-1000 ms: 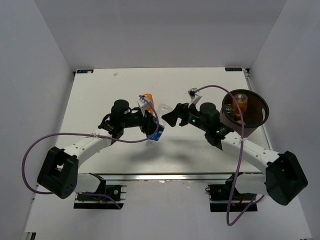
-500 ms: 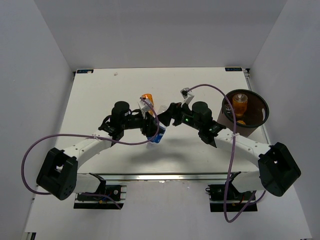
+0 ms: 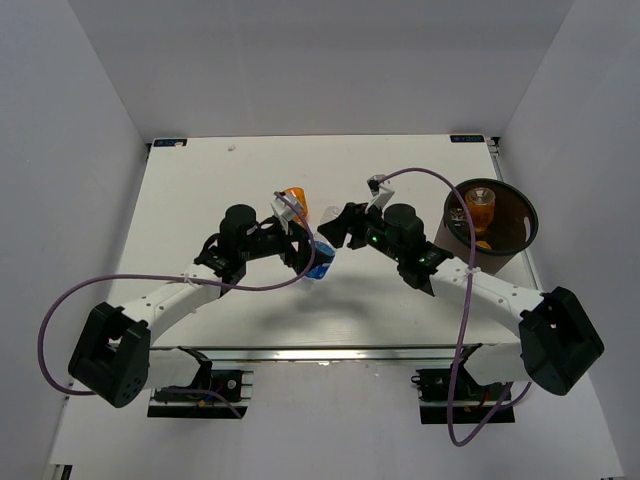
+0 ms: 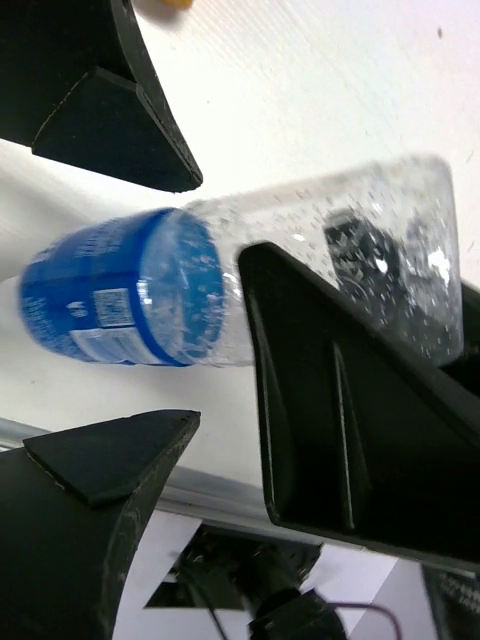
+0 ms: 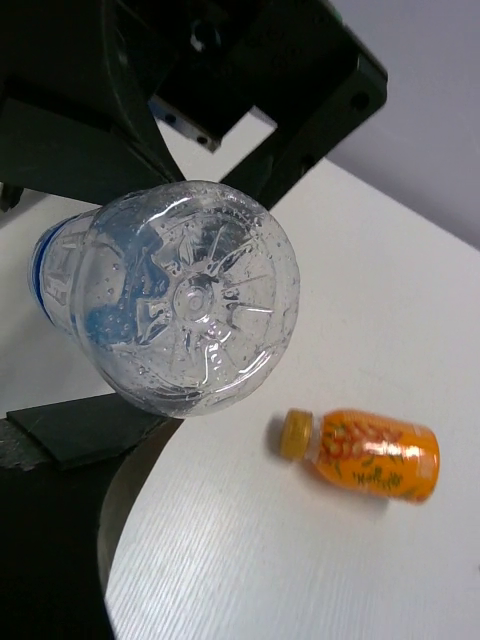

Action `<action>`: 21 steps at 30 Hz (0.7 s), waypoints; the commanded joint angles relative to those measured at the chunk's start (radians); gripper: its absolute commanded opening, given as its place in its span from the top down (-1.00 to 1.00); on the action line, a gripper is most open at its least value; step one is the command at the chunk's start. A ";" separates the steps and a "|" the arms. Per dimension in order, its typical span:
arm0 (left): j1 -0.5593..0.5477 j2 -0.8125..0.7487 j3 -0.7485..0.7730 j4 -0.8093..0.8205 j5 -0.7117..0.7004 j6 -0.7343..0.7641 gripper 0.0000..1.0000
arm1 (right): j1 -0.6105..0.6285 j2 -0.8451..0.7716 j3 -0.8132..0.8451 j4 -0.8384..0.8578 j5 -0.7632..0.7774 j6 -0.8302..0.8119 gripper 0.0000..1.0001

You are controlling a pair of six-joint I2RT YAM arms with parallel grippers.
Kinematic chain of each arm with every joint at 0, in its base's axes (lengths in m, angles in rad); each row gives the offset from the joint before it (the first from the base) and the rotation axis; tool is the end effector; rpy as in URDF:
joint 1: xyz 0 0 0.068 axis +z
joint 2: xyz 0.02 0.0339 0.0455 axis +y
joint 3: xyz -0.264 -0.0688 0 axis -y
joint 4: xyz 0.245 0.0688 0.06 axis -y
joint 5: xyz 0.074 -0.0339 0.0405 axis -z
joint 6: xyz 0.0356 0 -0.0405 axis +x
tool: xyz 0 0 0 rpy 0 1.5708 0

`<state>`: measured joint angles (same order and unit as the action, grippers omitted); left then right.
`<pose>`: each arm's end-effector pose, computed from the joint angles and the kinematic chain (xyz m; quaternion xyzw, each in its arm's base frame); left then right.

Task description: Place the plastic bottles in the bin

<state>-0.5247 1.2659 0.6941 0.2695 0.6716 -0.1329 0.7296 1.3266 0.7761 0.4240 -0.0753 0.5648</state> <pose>0.2282 -0.1577 0.2529 0.3396 0.7080 -0.4319 0.4438 0.2256 0.2053 0.2788 -0.0865 0.7453 0.4208 0.5099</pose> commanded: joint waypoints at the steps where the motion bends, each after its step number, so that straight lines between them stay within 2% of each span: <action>1: -0.005 -0.034 0.016 -0.004 -0.107 -0.031 -0.97 | -0.002 -0.043 0.017 -0.034 0.126 -0.065 0.43; 8: -0.003 -0.042 0.045 -0.059 -0.377 -0.088 -0.97 | -0.035 -0.086 0.107 -0.215 0.255 -0.177 0.44; 9: -0.003 -0.042 0.048 -0.061 -0.458 -0.099 -0.96 | -0.053 -0.089 0.124 -0.240 0.259 -0.201 0.46; 12: -0.001 -0.039 0.076 -0.111 -0.582 -0.132 -0.96 | -0.106 -0.098 0.231 -0.321 0.304 -0.276 0.49; 18: 0.021 -0.040 0.081 -0.127 -0.652 -0.175 -0.96 | -0.252 -0.133 0.455 -0.402 0.298 -0.400 0.54; 21: 0.029 -0.023 0.123 -0.179 -0.701 -0.201 -0.96 | -0.323 -0.142 0.578 -0.482 0.350 -0.506 0.54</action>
<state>-0.5072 1.2613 0.7521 0.1425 0.0631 -0.2935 0.4709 1.2331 1.2179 -0.0010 0.2073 0.2008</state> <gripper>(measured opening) 0.983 0.692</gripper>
